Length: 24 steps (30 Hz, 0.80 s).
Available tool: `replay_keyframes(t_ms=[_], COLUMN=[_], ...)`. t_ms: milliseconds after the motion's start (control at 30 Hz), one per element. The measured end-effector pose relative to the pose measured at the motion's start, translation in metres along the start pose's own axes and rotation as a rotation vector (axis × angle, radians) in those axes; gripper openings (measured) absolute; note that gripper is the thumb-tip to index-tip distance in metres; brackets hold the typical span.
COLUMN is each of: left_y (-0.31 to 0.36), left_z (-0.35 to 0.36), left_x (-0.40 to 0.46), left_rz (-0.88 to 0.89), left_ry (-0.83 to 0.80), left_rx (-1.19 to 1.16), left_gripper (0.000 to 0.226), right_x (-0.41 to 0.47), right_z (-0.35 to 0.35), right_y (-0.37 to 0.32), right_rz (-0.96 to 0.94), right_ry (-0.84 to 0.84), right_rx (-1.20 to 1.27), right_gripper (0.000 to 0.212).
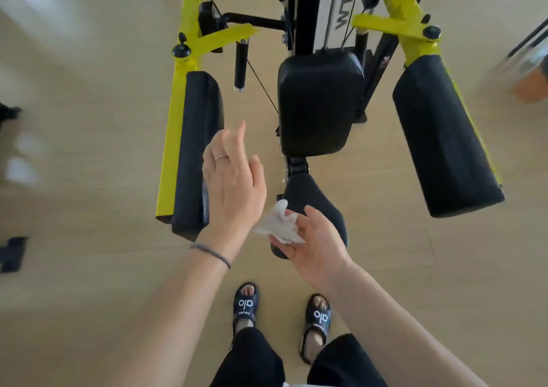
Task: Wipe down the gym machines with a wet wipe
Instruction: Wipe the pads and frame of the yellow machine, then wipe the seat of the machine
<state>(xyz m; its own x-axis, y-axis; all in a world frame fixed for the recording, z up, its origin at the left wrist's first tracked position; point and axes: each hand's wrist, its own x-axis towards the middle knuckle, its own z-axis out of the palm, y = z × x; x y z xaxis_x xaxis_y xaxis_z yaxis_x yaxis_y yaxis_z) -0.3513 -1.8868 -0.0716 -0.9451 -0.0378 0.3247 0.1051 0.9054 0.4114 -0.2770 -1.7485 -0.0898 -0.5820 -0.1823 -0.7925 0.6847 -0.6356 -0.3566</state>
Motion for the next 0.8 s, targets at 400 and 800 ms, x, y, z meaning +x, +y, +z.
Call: replay_keyframes(t_ms=[400, 800], left_y=[-0.018, -0.138], left_z=[0.141, 0.354], left_x=[-0.090, -0.150], left_rz=[-0.426, -0.801], left_ry=[-0.395, -0.494], left_rx=[-0.243, -0.654], left_gripper=[0.049, 0.047], right_x=[0.076, 0.306], right_z=[-0.139, -0.261], right_y=[0.018, 0.154], right_rz=[-0.527, -0.948], right_ry=[0.063, -0.101], right_rx=[-1.064, -2.304], right_gripper=[0.022, 0.068])
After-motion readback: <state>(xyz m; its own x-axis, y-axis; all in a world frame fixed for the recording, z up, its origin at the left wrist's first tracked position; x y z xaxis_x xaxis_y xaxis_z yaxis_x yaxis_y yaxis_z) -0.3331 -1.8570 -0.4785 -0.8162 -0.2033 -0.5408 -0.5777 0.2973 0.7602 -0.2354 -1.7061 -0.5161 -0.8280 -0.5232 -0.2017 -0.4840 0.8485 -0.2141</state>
